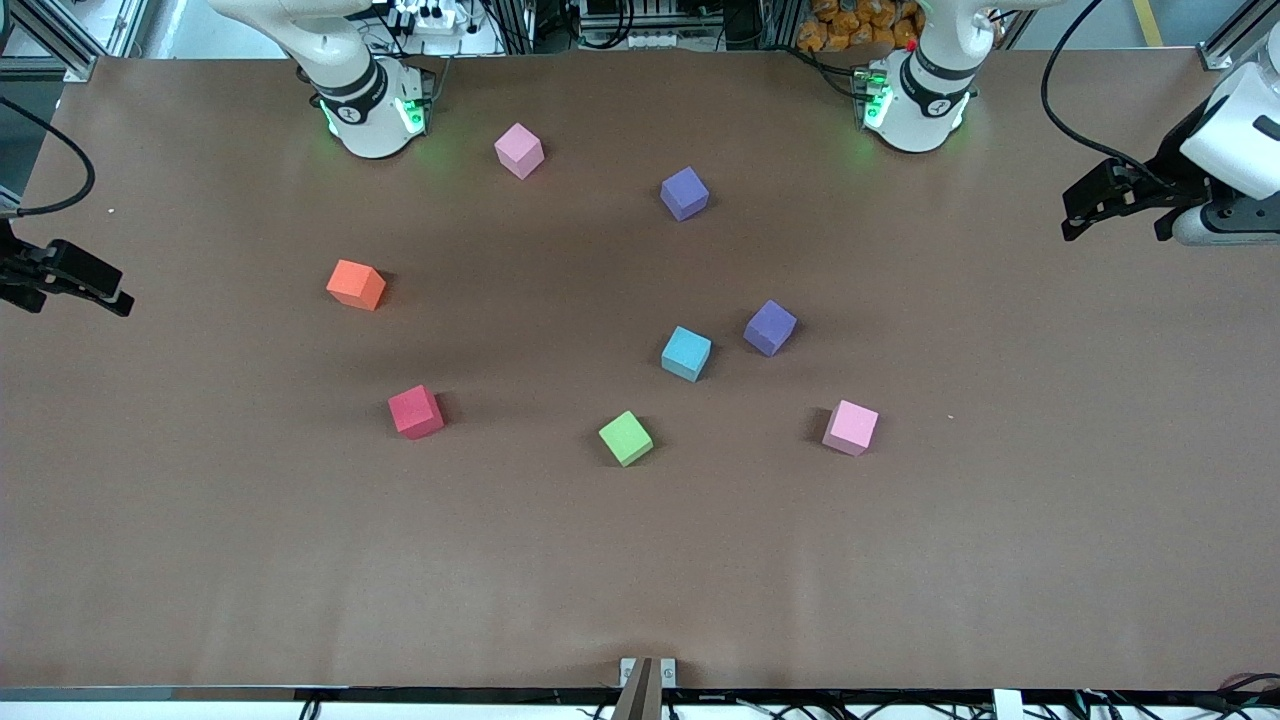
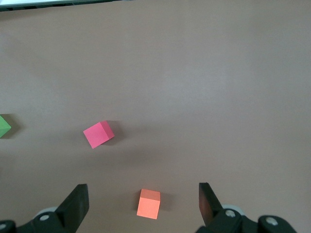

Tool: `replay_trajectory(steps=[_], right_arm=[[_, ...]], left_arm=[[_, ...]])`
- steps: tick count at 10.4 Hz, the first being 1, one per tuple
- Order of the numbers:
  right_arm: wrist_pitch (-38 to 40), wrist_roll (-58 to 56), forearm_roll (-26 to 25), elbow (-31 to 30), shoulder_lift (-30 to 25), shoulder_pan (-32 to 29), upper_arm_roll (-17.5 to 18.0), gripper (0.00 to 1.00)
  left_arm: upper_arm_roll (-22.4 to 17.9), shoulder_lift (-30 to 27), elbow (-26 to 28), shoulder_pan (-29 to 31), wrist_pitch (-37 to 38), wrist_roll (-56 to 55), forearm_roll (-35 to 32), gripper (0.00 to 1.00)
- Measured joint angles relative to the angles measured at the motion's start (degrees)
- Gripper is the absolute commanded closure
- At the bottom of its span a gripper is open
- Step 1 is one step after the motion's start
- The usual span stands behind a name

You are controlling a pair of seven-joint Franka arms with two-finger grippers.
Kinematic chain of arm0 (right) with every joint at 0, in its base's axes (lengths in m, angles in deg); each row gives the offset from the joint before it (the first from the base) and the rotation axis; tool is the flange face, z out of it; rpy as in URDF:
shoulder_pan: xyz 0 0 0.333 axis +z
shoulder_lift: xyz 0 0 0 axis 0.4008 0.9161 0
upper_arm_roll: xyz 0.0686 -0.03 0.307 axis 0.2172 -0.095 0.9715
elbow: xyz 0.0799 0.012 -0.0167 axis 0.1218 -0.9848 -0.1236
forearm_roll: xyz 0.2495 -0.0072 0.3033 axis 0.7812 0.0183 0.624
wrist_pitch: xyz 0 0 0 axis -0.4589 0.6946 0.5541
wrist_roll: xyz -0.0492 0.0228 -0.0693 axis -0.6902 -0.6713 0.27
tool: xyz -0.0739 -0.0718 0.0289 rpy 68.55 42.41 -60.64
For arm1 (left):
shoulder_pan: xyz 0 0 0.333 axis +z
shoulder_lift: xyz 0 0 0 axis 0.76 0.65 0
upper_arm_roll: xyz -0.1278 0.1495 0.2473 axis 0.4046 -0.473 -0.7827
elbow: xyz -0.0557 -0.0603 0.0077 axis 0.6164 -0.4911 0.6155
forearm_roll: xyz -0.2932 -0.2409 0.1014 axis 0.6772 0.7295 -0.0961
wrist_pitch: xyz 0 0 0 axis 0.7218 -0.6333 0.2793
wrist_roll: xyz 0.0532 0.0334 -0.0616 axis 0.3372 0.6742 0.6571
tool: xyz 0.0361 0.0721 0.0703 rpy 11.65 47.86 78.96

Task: Arrange blocks into number 1
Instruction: 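Reach the right gripper to the magenta cube while the left gripper reaches purple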

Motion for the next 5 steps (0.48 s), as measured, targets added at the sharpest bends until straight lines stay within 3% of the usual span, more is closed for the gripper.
replay_trajectory(steps=[5], right_arm=[[0.0, 0.0, 0.0, 0.0, 0.0, 0.0, 0.0, 0.00]], left_arm=[[0.1, 0.4, 0.0, 0.0, 0.4, 0.0, 0.0, 0.00]])
